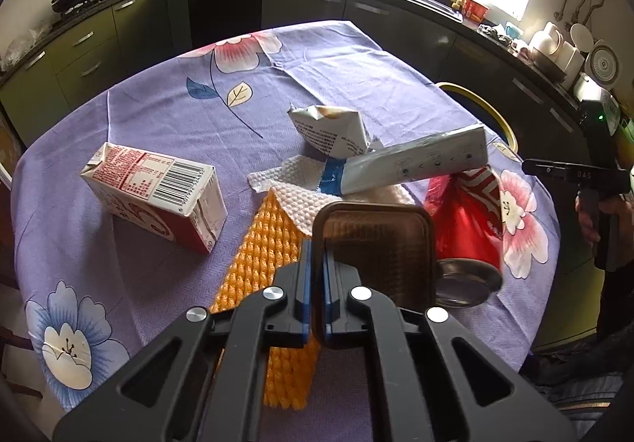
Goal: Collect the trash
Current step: 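Grasp the brown plastic tray with the left gripper, then carry the brown tray over the bin and open the left gripper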
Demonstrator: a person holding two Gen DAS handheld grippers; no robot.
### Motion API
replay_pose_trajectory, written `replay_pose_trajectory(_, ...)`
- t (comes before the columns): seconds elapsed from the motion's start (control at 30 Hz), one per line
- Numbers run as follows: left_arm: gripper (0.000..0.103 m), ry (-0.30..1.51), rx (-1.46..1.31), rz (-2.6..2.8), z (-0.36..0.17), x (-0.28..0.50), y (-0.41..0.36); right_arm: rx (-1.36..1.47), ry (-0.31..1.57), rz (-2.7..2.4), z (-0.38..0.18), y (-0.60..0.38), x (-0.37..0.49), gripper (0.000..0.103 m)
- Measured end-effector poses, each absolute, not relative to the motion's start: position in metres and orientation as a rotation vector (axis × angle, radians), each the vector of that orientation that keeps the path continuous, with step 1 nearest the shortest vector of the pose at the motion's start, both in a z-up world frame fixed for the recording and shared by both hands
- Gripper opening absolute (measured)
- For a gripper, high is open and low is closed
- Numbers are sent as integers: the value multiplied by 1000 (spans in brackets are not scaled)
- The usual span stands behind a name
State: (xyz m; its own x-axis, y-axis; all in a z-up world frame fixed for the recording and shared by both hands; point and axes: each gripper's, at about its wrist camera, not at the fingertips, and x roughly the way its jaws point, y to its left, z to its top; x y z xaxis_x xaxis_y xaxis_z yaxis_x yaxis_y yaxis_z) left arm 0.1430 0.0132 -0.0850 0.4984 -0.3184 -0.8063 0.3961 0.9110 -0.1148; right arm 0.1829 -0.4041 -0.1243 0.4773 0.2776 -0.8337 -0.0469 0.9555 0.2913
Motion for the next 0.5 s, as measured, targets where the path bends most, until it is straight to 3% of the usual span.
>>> replay_pose_trajectory(0.5,4,875,132,-441,-42,125,5,244,1030,191,-116,-412,173,88)
